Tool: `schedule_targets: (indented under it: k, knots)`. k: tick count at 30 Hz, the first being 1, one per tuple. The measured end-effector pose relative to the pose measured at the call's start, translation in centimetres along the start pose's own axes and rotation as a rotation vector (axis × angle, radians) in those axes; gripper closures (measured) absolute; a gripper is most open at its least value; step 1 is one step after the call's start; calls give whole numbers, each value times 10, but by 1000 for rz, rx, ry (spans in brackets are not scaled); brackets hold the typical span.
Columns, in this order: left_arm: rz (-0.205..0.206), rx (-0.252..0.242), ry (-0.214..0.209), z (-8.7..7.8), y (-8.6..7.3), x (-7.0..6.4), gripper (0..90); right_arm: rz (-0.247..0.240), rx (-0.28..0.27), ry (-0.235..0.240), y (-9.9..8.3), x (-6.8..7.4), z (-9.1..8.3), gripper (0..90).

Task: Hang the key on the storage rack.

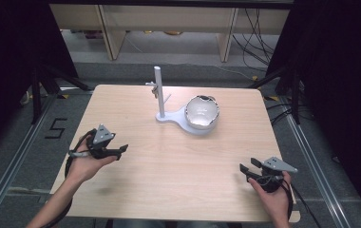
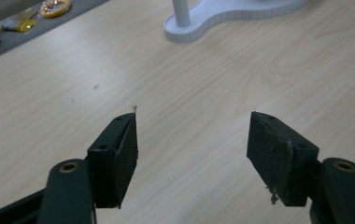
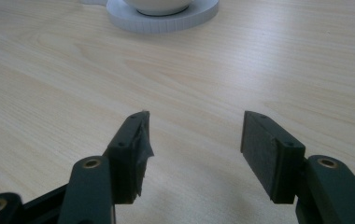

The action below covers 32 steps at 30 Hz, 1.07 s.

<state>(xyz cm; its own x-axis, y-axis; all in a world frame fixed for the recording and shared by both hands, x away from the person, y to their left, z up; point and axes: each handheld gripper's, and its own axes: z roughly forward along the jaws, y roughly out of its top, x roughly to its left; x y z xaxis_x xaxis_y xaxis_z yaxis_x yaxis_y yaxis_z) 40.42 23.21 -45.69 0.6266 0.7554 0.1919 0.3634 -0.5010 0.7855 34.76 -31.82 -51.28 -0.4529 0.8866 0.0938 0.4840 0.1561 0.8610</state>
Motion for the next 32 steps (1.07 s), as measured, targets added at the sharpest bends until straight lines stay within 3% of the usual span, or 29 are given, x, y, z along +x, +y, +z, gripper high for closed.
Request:
schedule_targets:
  k: [1, 2, 4, 5, 7, 9, 12, 13, 15, 20, 24, 26, 27, 28, 29, 32]
  knots:
    - [-17, -6, -1, 1, -7, -1, 333, -2, 1, -1, 0, 0, 0, 432]
    - [-27, -9, 14, 0, -16, -1, 333, -34, -9, -4, 0, -3, 1, 432]
    - [-31, -2, 21, -1, -20, -1, 333, -36, -7, -6, 0, -3, 1, 432]
    - [-58, -6, 34, -2, -32, -4, 333, -29, -5, -3, 0, -2, 0, 432]
    - [-85, -26, 42, -2, -44, -7, 333, -28, -6, -2, 0, -2, 0, 432]
    - [-156, -70, 45, -2, -57, -12, 334, -31, -6, 0, 0, -2, 0, 432]
    - [-180, -95, 62, -3, -68, -15, 337, -29, -5, -3, 0, -2, 0, 432]
    - [-205, -117, 69, -3, -79, -19, 340, -31, -8, 1, 0, -2, 1, 432]
    - [-230, -126, 81, -4, -84, -21, 352, -42, -6, -14, 0, -3, 1, 432]
    - [-231, -193, 112, -10, -87, -24, 342, -29, -7, 1, 0, -2, 1, 431]
    - [-202, -209, 154, -13, -87, -30, 345, -29, -8, 3, 0, -2, 1, 430]
    - [-194, -220, 155, -13, -88, -32, 346, -39, -6, -9, 0, -2, 1, 430]
    - [-190, -233, 161, -13, -88, -33, 348, -6, 7, 4, 0, 1, 1, 430]
    - [-190, -233, 161, -13, -88, -33, 349, -9, 8, 5, 0, 1, 1, 429]
    - [-202, -252, 167, -15, -89, -32, 349, -47, -3, 0, 1, -2, 1, 429]
    - [-234, -284, 171, -18, -92, -30, 347, -54, -10, 5, 0, -2, 1, 426]
